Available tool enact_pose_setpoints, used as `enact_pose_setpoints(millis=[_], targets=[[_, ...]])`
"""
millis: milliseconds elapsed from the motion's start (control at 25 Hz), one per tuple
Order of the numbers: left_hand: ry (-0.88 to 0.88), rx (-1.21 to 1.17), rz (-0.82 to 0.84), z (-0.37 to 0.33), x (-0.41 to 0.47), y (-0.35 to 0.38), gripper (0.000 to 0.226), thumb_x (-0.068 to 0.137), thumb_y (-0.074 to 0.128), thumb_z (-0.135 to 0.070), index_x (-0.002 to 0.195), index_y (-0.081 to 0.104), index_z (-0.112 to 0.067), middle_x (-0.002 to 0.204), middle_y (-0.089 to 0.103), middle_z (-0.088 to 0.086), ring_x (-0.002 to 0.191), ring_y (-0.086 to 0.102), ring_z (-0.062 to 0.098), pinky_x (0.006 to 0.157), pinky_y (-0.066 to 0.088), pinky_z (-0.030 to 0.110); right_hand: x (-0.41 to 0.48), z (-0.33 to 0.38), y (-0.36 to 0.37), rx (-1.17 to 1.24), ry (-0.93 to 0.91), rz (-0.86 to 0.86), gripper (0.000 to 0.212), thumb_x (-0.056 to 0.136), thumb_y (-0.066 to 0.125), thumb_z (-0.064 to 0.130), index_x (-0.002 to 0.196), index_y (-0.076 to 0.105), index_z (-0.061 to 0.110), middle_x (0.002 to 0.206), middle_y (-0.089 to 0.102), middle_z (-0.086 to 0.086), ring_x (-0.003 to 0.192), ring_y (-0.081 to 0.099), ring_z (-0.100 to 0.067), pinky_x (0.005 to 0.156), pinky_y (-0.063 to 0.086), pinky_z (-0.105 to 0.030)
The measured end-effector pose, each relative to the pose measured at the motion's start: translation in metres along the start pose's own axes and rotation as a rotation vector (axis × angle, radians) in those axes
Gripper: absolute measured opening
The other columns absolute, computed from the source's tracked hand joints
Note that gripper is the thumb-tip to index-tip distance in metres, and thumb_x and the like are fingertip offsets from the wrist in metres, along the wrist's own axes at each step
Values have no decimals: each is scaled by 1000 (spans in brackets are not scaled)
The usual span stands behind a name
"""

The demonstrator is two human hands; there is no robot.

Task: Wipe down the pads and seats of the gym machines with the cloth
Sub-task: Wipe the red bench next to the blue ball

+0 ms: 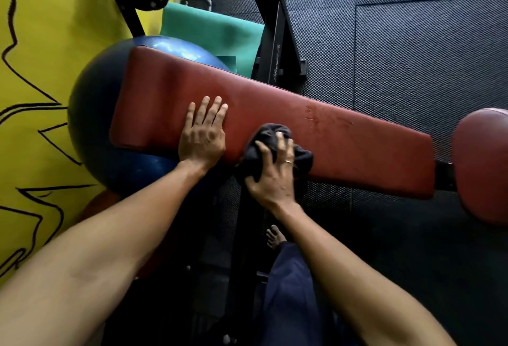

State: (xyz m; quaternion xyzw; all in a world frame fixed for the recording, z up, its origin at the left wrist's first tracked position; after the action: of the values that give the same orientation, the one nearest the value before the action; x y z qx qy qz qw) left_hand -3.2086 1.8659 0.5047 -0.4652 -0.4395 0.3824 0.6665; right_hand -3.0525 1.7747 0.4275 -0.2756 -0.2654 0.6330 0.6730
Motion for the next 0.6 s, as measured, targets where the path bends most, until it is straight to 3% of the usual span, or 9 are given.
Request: enact_pose_setpoints(millis=[120, 240, 360, 440, 600], targets=[[8, 3, -11, 0, 1, 0, 50, 95, 47, -17, 145, 50, -15, 154, 46, 6, 145, 38, 30, 121, 24, 52, 7, 39, 8, 39, 34, 12, 76, 74, 54, 52, 146, 47, 28, 167, 11, -12, 154, -1, -44, 124, 4, -60], [9, 8, -3, -1, 0, -2, 51, 96, 47, -17, 146, 49, -14, 154, 45, 6, 145, 37, 30, 121, 23, 52, 0, 22, 5, -29, -66, -26, 68, 83, 60, 63, 142, 53, 30, 166, 20, -12, 154, 9, -42, 125, 12, -56], [18, 1, 29, -1, 0, -4, 52, 95, 44, -18, 147, 49, -14, 155, 44, 6, 146, 36, 30, 122, 21, 52, -8, -14, 0, -62, -150, -69, 57, 84, 69, 48, 135, 59, 25, 161, 32, -15, 152, 21, -42, 120, 26, -56], [20, 13, 47, -2, -1, -4, 53, 95, 42, -19, 147, 47, -14, 155, 44, 6, 146, 35, 30, 122, 19, 53, -18, -54, -6, -63, -41, -65, 58, 82, 66, 45, 136, 57, 26, 162, 30, -13, 151, 22, -42, 120, 27, -55], [-61, -11, 56, -15, 10, 0, 53, 86, 42, -20, 137, 54, -10, 142, 52, 8, 135, 43, 31, 120, 21, 52, -6, -130, -34, -21, 313, -71, 63, 78, 50, 57, 136, 53, 31, 161, 26, -7, 149, 24, -37, 117, 33, -52]])
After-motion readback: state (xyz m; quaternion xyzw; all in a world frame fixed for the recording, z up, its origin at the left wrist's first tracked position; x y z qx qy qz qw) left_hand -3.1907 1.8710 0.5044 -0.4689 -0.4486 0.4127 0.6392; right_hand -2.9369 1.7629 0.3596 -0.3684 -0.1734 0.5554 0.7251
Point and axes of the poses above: each hand's wrist, its own x-axis towards the middle knuckle, its own y-axis out of the palm, z = x × y, the point moved 7 cm from there along x, towards the middle knuckle
